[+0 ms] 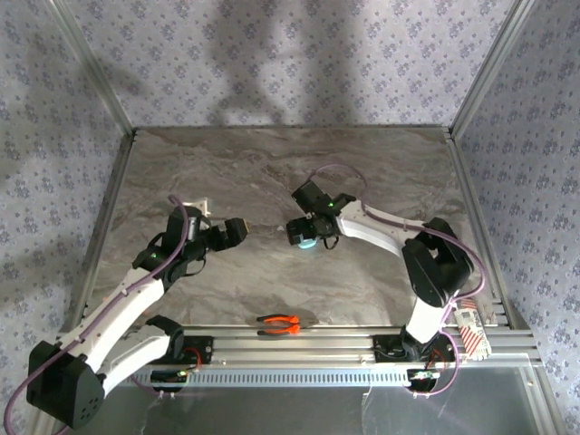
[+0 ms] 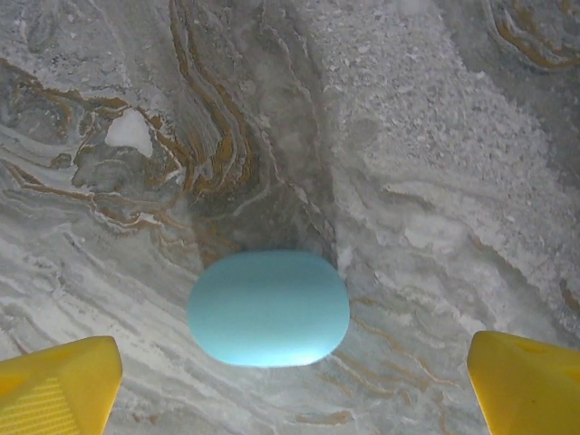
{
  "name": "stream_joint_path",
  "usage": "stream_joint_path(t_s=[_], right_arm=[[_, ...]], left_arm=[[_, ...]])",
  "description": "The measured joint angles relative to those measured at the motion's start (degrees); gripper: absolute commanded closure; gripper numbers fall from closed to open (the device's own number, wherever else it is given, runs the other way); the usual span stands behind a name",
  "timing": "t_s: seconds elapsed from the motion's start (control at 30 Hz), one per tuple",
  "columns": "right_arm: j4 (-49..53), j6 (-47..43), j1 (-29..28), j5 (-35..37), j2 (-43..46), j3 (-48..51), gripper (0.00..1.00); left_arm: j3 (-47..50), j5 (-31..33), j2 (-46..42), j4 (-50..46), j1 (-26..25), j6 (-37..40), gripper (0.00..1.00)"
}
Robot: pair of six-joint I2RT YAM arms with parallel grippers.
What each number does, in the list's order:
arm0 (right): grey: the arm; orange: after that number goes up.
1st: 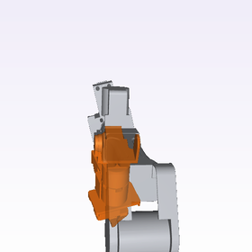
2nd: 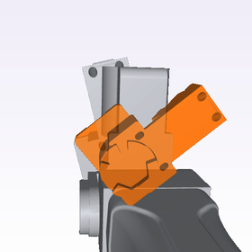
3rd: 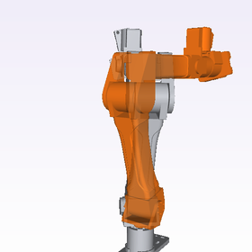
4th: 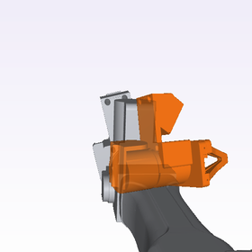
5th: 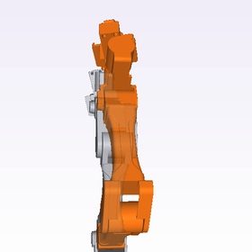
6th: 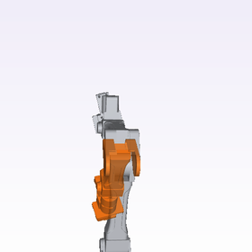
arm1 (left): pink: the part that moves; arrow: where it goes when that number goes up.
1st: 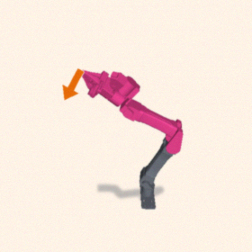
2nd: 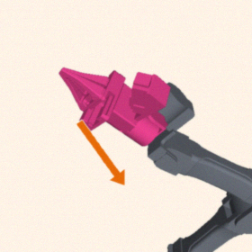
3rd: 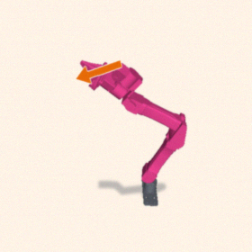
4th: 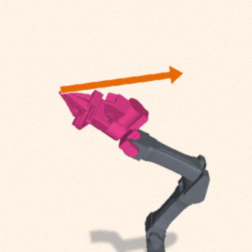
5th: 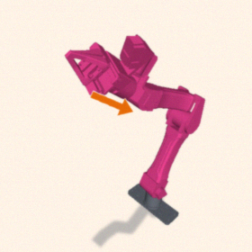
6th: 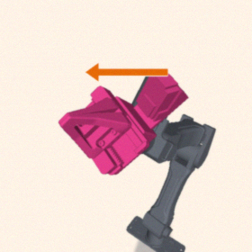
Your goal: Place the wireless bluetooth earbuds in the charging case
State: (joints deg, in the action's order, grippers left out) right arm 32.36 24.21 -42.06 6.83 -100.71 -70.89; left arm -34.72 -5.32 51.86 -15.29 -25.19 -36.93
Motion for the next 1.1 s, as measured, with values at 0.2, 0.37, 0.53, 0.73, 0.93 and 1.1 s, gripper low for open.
stream_joint_path(t_s=[0.2, 0.37, 0.53, 0.73, 0.93, 1.1], right_arm=[[4.07, -1.79, -0.33, 1.77, -6.16, -6.05, 0.06], [7.19, -2.73, -0.52, 2.62, -9.84, -8.79, 0.14], [8.85, -2.75, -1.01, 2.82, -12.5, -11.06, 0.2], [10.01, -2.64, -1.38, 2.36, -15.61, -12.31, 0.29], [11.28, -1.75, -1.38, 2.4, -15.76, -12.31, 0.29], [12.13, -0.2, -1.18, 2.43, -15.76, -12.31, 0.23]], left_arm=[[0.63, -0.68, 0.76, -0.37, 1.99, -0.11, 0.0], [1.9, -1.77, 1.46, -0.42, 3.08, -0.2, 0.0], [1.99, -2.75, 2.14, -0.39, 3.65, -0.2, 0.0], [2.03, -3.23, 2.71, -0.31, 4.2, -0.17, 0.0], [2.12, -4.04, 3.61, 0.22, 4.22, -0.17, 0.0], [2.21, -4.55, 4.24, 0.52, 4.33, -0.2, 0.0]])
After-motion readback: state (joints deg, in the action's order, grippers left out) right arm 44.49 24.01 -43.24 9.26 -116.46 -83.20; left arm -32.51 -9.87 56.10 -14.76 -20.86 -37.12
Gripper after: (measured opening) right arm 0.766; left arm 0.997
